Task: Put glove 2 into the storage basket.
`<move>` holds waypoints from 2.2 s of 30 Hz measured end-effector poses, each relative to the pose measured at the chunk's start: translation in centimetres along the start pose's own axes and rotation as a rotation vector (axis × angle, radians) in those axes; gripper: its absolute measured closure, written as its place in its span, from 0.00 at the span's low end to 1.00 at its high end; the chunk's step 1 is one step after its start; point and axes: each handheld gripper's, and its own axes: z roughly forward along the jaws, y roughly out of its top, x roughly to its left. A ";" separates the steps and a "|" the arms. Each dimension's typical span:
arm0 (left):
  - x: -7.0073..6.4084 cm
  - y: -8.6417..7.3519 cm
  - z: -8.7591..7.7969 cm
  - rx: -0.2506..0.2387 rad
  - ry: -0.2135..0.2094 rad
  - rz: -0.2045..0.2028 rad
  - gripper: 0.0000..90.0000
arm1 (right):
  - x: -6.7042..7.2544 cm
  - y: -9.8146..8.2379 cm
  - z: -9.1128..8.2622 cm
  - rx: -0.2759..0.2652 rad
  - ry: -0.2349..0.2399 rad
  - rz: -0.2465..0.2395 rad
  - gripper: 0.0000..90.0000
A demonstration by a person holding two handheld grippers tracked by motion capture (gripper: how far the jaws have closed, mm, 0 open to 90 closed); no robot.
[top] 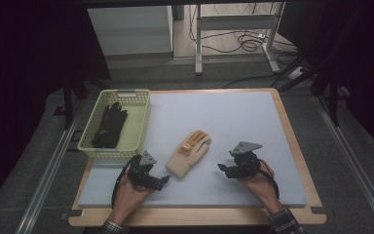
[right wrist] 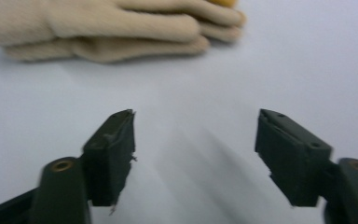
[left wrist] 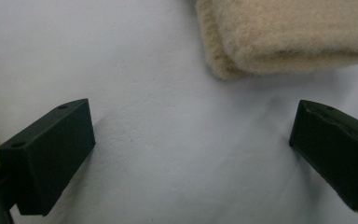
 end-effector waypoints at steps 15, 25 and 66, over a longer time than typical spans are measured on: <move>0.1 0.0 0.0 0.003 -0.008 -0.007 0.00 | -2.7 -3.5 -1.0 0.027 -0.085 0.078 0.18; 0.0 0.2 -0.1 0.016 -0.004 -0.011 0.01 | -2.9 -3.6 -0.9 0.029 -0.079 0.093 0.17; -3.1 12.0 7.0 0.274 -0.050 0.041 0.24 | -2.6 -3.6 -1.0 0.024 -0.092 0.080 0.17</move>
